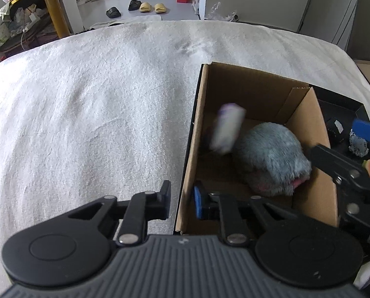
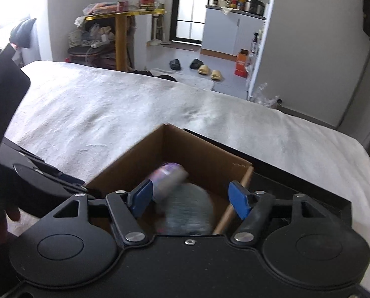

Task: Organize soft objects
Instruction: 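Carry the tissue pack with the right gripper and drop it into the box, then move the right gripper over the white fluffy ball on the tray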

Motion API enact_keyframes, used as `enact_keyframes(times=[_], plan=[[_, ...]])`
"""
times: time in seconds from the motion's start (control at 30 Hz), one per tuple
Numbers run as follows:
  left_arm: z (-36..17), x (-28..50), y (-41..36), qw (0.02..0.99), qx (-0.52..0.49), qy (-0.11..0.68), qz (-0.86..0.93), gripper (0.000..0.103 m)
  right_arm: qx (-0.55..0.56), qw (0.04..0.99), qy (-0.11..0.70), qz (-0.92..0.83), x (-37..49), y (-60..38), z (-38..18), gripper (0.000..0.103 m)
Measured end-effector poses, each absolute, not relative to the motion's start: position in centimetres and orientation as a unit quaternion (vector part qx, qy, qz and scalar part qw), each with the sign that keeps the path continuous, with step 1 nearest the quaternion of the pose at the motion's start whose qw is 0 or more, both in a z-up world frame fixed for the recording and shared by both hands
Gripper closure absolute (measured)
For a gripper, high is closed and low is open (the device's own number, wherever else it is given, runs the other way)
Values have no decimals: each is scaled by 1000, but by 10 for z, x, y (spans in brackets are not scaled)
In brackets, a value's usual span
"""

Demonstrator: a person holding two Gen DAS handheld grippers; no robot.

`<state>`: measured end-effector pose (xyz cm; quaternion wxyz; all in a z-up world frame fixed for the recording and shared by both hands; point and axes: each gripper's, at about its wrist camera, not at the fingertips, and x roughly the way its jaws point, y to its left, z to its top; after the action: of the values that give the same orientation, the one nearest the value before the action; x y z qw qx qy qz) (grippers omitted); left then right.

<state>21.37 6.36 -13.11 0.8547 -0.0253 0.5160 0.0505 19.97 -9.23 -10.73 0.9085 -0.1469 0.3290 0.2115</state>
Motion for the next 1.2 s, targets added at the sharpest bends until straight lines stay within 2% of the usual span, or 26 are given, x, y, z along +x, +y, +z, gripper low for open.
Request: enact_keyframes(times=[0.2,0.5,0.57,0.7,0.8,1.0,1.2], plan=[[-129,212,52,854,11,517,58,84,-126,913,342,183,187,-116,-111,31],[-120,204,44,854,44,513,71,80,-95,912,369,150,168,-149,-128,31],[-118,201,41,853,54,513,76,76,-89,913,372,145,163,-155,-131,31],[-113,194,37,855,60,509,77,47,-77,913,379,127,152,-168,-138,30],[-109,189,33,859,65,503,75,36,-63,914,385,113,146,-180,-145,28],[-108,185,24,859,95,495,88,27,-42,910,404,83,135,-201,-166,27],[-109,186,11,856,133,491,96,25,-23,906,417,72,132,-216,-178,23]])
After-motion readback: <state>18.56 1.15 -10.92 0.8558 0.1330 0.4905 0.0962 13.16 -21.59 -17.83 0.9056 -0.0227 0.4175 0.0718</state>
